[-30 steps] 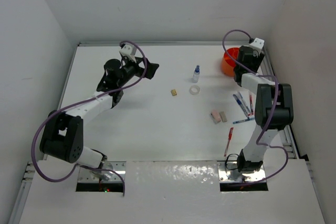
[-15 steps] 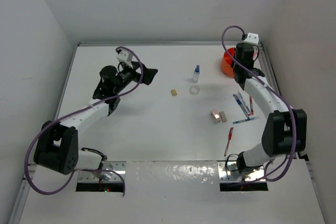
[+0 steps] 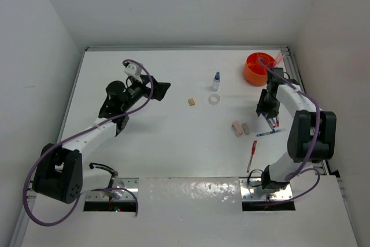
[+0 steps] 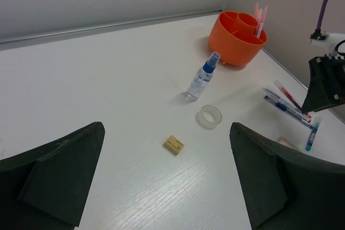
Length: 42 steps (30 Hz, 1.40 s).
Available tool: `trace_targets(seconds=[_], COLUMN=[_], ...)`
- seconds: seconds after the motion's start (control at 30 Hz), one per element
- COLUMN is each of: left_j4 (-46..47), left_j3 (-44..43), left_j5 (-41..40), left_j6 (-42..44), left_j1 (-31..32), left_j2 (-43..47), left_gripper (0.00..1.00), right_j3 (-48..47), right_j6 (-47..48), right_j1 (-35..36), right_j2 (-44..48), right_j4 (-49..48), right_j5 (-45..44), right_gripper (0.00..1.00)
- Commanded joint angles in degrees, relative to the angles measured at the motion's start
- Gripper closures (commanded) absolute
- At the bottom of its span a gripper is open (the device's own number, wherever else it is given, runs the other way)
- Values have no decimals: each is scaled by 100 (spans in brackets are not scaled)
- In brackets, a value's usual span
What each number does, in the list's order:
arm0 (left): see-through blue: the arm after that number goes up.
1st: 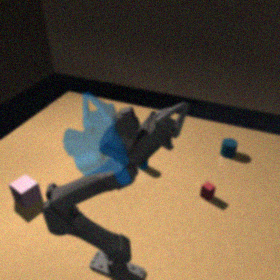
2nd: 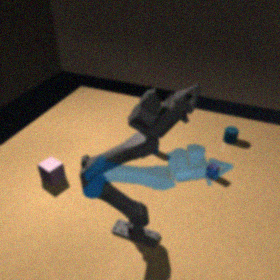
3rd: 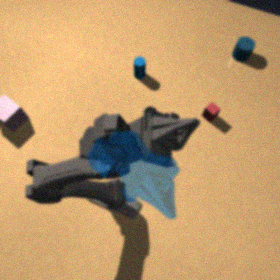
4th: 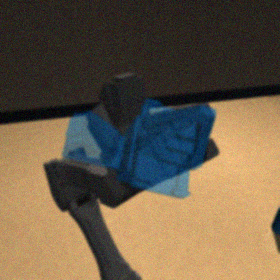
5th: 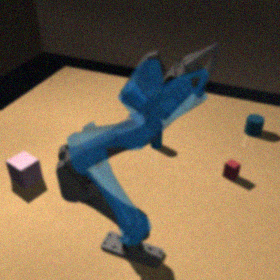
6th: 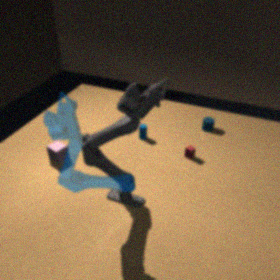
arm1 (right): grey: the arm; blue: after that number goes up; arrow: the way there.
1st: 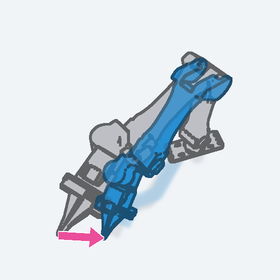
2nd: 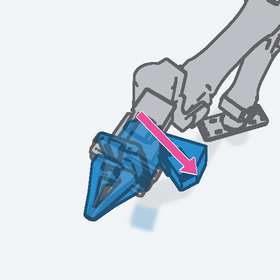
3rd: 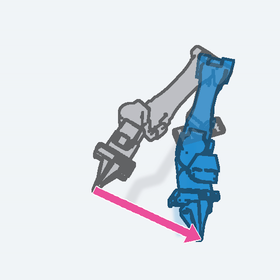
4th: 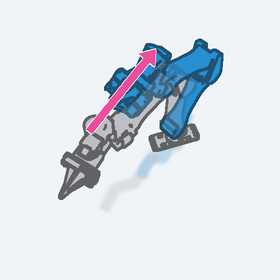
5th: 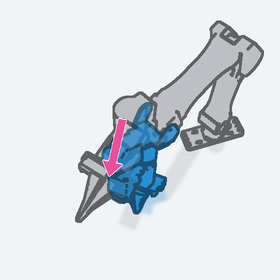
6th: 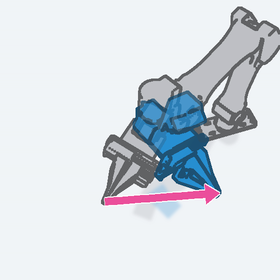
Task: Sort the stationery into containers
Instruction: Pick up the pen from the center of the board.
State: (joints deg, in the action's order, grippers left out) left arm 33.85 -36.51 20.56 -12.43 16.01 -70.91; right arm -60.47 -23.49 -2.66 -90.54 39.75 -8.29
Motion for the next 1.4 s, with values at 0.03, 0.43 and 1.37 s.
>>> trace_targets(seconds=[0.03,0.43,1.37], left_j4=[430,693,324], left_j3=[153,311,575], left_j5=[-43,-78,-465], left_j6=[-84,-129,74], left_j1=[-54,59,508], left_j2=[280,385,1159], left_gripper=[0,0,0], right_j3=[-124,2337,3333], right_j6=[-532,-2221,-2547], right_j1=[-60,687,1118], right_j2=[-253,1838,2629], right_j4=[797,640,93], right_j5=[319,205,-919], right_gripper=[61,50,100])
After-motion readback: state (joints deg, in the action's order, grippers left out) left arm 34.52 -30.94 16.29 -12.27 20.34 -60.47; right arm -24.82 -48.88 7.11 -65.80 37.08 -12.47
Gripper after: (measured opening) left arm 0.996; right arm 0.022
